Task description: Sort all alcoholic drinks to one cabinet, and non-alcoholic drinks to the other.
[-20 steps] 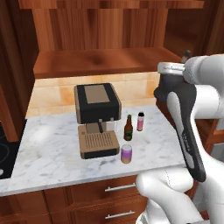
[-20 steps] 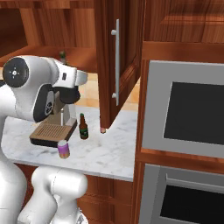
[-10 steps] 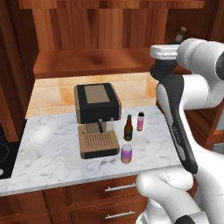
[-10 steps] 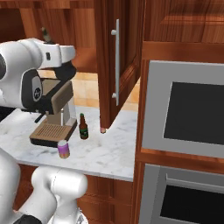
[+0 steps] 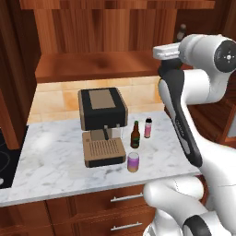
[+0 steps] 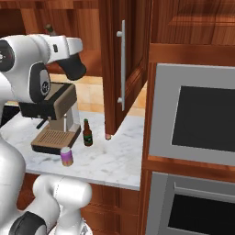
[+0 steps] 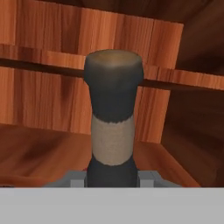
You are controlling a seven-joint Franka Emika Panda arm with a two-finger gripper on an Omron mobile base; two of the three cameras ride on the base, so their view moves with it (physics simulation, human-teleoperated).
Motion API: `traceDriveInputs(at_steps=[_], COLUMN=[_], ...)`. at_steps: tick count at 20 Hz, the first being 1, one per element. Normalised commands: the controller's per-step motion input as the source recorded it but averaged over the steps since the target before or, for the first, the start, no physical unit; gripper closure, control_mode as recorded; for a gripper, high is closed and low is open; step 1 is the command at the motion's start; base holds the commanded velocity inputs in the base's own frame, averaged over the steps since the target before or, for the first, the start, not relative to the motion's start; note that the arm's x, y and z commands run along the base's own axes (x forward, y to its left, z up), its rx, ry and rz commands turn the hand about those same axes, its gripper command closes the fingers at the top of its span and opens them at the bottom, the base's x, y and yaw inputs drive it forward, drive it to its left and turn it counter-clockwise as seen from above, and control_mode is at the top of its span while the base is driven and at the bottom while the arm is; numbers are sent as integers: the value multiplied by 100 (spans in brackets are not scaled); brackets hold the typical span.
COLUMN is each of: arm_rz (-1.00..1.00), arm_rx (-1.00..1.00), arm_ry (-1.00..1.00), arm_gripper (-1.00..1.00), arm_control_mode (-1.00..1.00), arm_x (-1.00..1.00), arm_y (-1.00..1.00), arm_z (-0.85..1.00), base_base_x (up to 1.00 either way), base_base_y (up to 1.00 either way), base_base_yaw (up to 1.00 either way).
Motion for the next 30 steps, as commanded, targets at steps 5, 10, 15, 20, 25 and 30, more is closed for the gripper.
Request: traceDriveInputs(at_steps=[5, 10, 15, 20, 25, 30], arm_rz=[0, 1, 2, 0, 0, 0], arm_rx=[-2, 0, 0, 0, 0, 0], arm_ry=[3, 0, 0, 0, 0, 0], arm_gripper=[100, 100, 100, 100, 100, 100], arm_control_mode=[-100, -100, -100, -100, -100, -100], arm_x=[65, 65, 58, 62, 65, 56], arm_y=[0, 0, -7, -7, -8, -9], arm_z=[-3, -12, -20, -4, 0, 0], base_base_x=[0, 0, 0, 0, 0, 0], base_base_y=[0, 0, 0, 0, 0, 0], base_base_yaw=[0, 0, 0, 0, 0, 0])
